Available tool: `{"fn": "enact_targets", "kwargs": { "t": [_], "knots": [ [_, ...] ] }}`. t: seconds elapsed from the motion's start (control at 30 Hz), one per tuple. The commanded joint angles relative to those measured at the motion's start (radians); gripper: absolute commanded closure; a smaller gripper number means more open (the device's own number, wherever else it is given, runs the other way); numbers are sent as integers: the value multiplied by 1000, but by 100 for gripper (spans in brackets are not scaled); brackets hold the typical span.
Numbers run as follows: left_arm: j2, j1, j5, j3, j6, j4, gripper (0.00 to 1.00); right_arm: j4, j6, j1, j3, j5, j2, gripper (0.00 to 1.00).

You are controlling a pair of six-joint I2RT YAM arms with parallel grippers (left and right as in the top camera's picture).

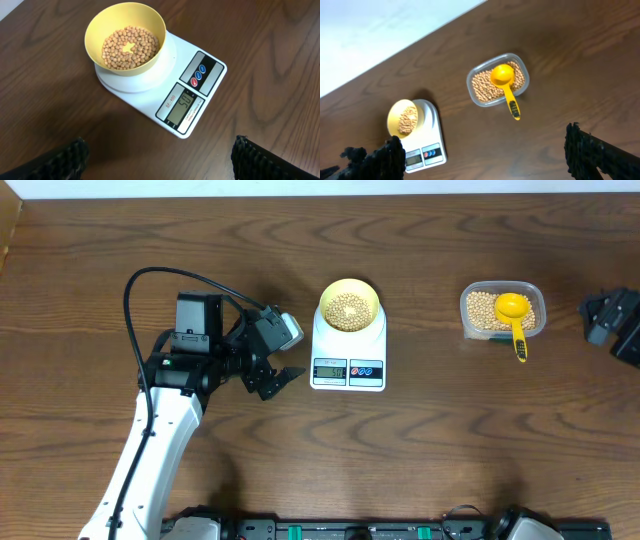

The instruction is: Scoop item into bowl and weigh 50g on scale

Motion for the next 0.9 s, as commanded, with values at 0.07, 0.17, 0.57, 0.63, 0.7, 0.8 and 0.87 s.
{"fn": "enact_targets", "kwargs": {
  "t": [0.07, 0.17, 0.57, 0.63, 0.7, 0.8, 0.87],
  "knots": [
    [3, 3, -5, 30, 17, 0, 7, -9, 19, 9, 2, -27, -56, 1],
    [3, 3, -5, 30, 17, 0, 7, -19, 19, 9, 2, -28, -69, 1],
    [3, 3, -5, 30, 17, 0, 7, 99, -321, 26, -16, -56, -69, 1],
    [3, 3, -5, 30, 17, 0, 7, 124, -375, 35, -33, -62, -77, 1],
    [3, 3, -5, 30, 17, 0, 7, 155, -374, 35, -60, -62, -95, 1],
    [3, 3, -5, 30, 17, 0, 7, 241, -373, 35, -136, -74, -136, 1],
    [3, 3, -5, 30, 17, 0, 7, 310, -374, 35, -187, -84, -161, 1]
  ]
}}
